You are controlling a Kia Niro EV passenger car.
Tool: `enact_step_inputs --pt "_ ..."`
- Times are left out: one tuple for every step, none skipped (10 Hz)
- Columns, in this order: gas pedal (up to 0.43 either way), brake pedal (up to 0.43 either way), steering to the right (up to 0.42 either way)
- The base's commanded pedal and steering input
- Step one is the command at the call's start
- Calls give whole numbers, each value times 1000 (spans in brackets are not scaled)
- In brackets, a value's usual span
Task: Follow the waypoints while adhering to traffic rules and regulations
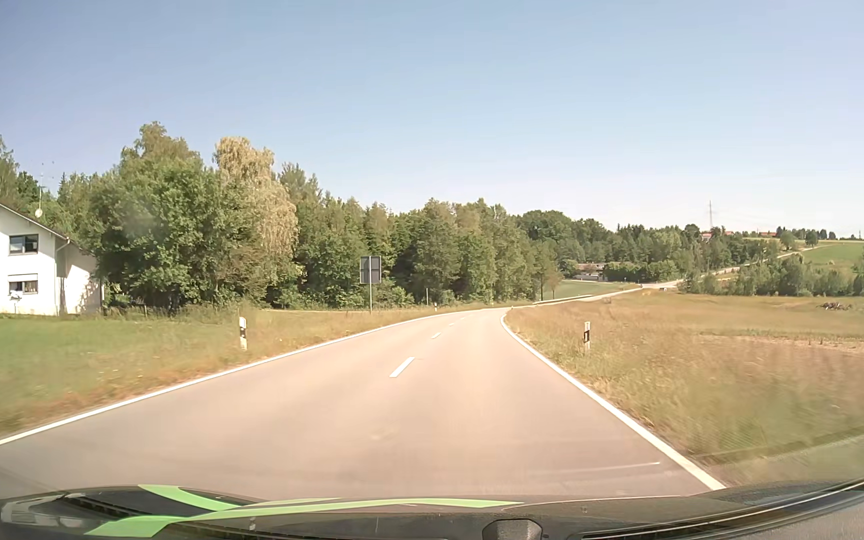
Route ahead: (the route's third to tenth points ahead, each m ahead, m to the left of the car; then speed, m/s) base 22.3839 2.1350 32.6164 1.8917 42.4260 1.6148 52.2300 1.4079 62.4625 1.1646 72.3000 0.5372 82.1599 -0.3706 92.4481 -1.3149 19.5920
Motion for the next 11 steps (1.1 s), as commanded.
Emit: enact_step_inputs --pt "130 0 2" --pt "138 0 3" --pt "138 0 3" --pt "138 0 3" --pt "138 0 3" --pt "138 0 3" --pt "138 0 3" --pt "118 0 3" --pt "110 0 4" --pt "110 0 4" --pt "110 0 5"
